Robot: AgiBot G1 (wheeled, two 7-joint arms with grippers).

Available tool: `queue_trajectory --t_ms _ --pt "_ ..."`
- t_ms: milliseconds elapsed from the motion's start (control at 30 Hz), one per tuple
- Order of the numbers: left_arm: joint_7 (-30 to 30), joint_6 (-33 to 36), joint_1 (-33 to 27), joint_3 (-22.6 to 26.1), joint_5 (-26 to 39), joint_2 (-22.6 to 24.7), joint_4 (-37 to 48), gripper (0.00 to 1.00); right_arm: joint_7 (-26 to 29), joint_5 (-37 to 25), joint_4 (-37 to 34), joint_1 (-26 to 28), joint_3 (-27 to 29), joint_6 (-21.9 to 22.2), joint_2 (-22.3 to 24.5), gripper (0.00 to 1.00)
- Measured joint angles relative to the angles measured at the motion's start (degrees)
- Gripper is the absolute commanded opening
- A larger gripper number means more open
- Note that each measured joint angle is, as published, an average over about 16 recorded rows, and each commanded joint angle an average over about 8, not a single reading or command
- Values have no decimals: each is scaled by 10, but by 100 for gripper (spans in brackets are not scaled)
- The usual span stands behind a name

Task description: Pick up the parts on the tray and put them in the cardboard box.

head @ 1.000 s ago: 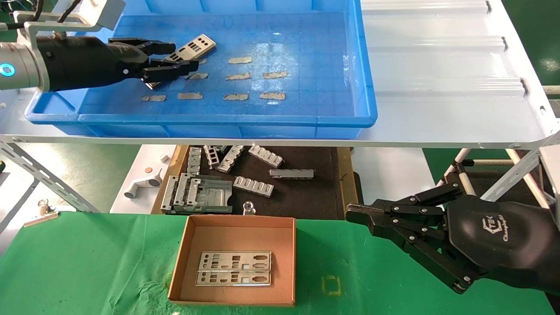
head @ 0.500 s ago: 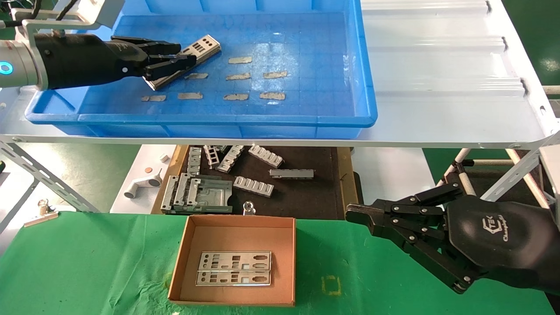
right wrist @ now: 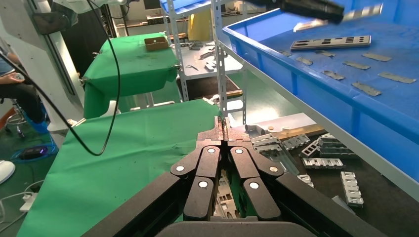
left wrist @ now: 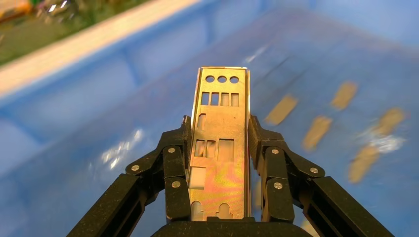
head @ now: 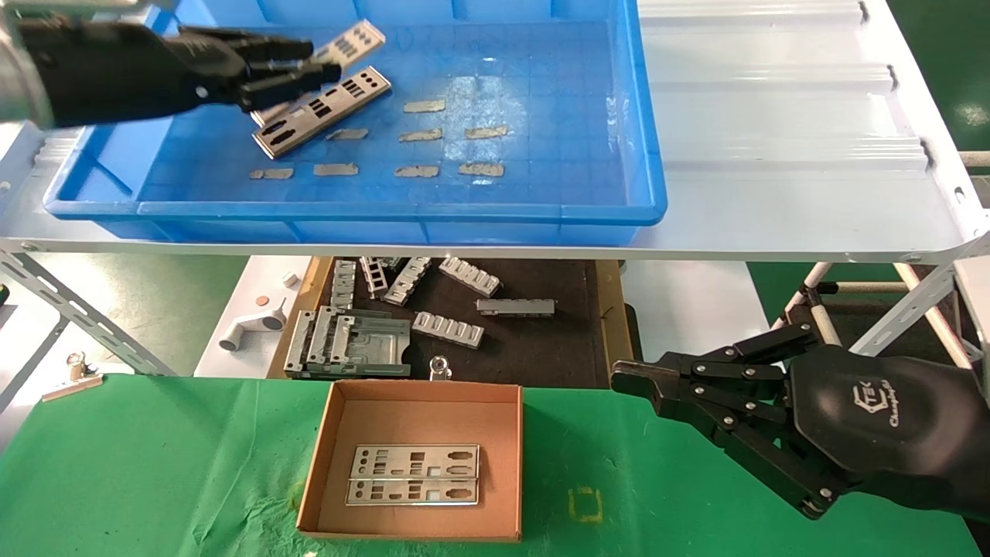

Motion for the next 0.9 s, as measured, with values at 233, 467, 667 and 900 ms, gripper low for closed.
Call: queue_trajectory --t_ms 233,467,667,900 --pt "24 104 -13 -5 -17 -27 -35 0 0 0 0 0 0 0 0 0" --pt "35 168 10 12 -55 -61 -127 0 0 0 0 0 0 0 0 0" --pt "17 175 59 55 -129 -109 -272 0 0 0 0 0 0 0 0 0" --pt "-17 169 121 124 -224 -182 -450 0 0 0 0 0 0 0 0 0"
